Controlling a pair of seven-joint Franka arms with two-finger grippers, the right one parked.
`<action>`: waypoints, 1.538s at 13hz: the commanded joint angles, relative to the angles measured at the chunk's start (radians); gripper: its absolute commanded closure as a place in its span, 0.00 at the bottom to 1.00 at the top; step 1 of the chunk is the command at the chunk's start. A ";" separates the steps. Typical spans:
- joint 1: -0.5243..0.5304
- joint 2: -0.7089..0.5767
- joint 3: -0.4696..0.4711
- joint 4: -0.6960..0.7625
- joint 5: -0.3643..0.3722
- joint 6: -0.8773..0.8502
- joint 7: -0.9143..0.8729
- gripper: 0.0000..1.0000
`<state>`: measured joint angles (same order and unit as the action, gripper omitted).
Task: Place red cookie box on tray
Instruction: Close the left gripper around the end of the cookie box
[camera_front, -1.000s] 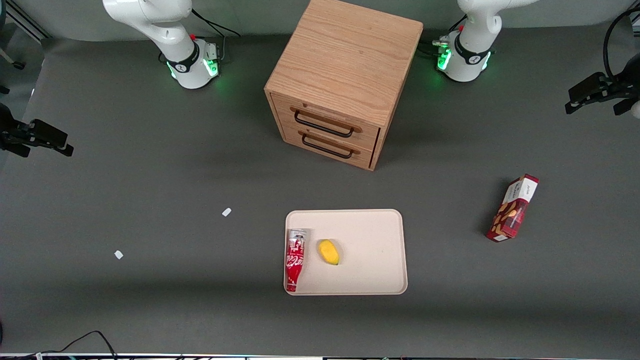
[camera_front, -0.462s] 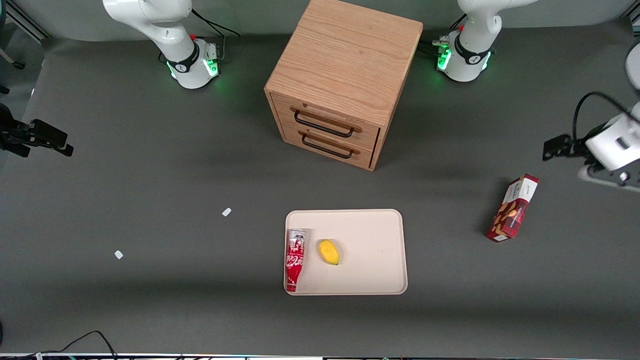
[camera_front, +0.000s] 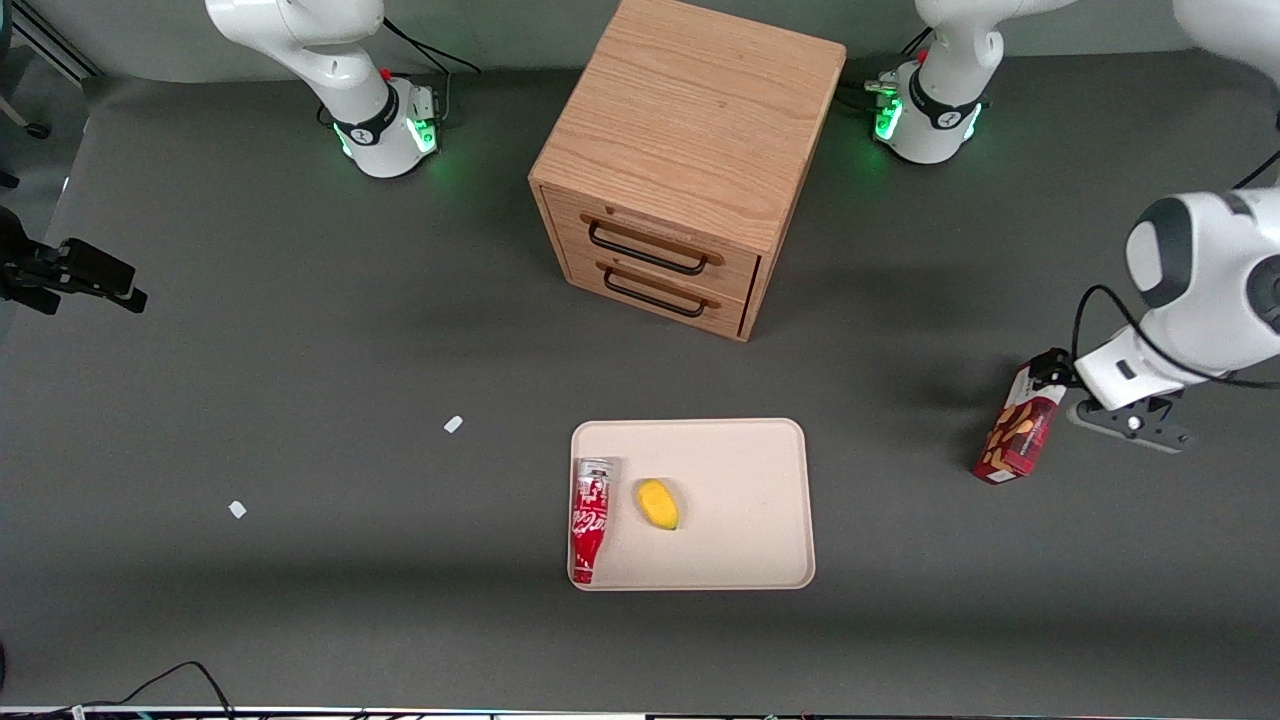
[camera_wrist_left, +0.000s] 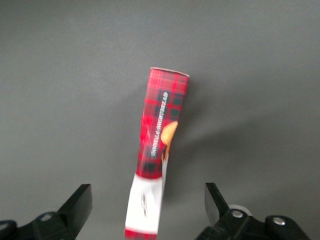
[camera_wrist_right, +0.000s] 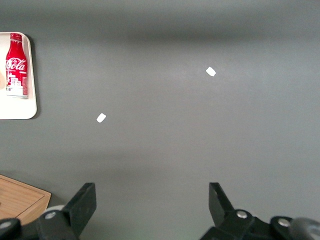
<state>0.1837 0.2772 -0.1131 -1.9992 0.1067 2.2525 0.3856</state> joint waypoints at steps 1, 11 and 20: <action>-0.019 0.059 0.027 -0.026 0.016 0.115 0.048 0.00; -0.049 0.143 0.072 -0.064 0.018 0.226 0.096 1.00; -0.049 0.051 0.066 0.069 -0.042 -0.070 0.068 1.00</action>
<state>0.1506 0.4035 -0.0548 -2.0111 0.0969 2.3612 0.4661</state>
